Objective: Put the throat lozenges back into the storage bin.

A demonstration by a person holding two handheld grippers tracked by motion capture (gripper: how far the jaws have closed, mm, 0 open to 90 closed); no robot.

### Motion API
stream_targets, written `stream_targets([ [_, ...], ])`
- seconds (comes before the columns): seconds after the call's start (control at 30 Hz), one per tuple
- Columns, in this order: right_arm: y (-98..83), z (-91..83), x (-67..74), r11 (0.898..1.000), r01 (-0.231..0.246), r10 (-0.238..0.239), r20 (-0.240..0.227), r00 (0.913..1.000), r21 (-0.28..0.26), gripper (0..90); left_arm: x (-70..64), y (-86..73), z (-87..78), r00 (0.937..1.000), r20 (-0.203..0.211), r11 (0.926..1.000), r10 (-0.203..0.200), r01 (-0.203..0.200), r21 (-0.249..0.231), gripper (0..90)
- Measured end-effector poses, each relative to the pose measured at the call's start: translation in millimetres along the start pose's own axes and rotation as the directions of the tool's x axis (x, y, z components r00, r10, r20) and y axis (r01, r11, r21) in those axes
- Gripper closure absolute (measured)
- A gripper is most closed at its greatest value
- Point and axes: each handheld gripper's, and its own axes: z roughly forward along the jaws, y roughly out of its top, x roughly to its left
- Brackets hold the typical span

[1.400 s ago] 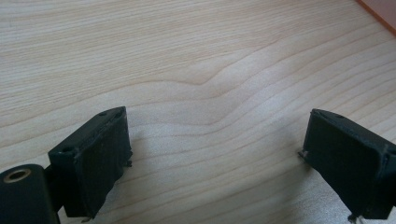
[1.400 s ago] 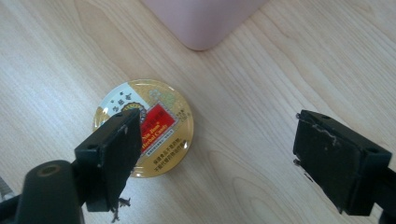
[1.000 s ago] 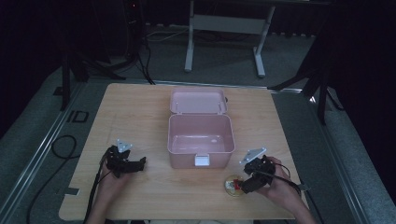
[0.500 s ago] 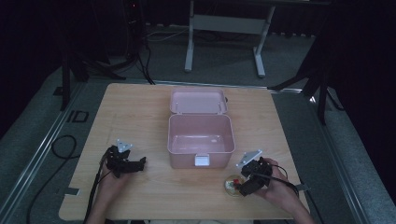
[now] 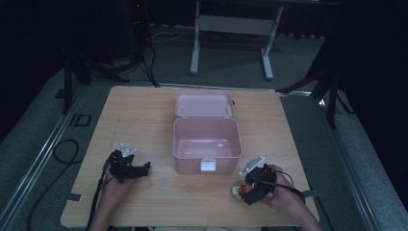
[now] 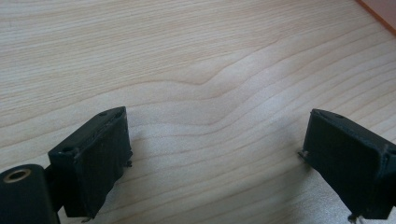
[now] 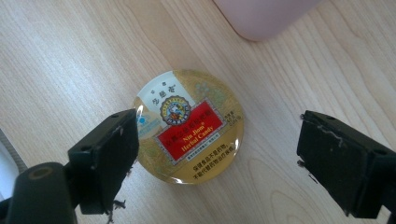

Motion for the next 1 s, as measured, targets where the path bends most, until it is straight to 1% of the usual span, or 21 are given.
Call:
stream_targets([
  [0.3,2.0,6.1,3.8,1.0,0.024,-0.024,-0.01,0.9996,0.009,12.8,0.0,0.0,0.0,1.0,0.0,1.0,0.0,0.0,0.0,8.0],
  [0.47,3.0,8.9,5.1,1.0,0.027,-0.027,-0.019,0.9995,0.012,12.8,0.0,0.0,0.0,1.0,0.0,1.0,0.0,0.0,0.0,8.0],
  [0.63,2.7,13.1,5.1,0.999,0.025,-0.024,-0.03,0.9992,0.034,12.8,0.0,0.0,0.0,1.0,0.0,1.0,0.0,0.0,0.0,8.0],
  [0.93,2.7,19.7,7.3,0.997,0.046,-0.044,-0.044,0.9981,0.059,12.8,0.0,0.0,0.0,1.0,0.0,1.0,0.0,0.0,0.0,8.0],
  [1.0,3.4,21.7,7.4,0.996,0.059,-0.056,-0.048,0.9973,0.065,13.0,0.0,0.0,0.0,1.0,0.0,1.0,0.0,0.0,0.0,8.0],
])
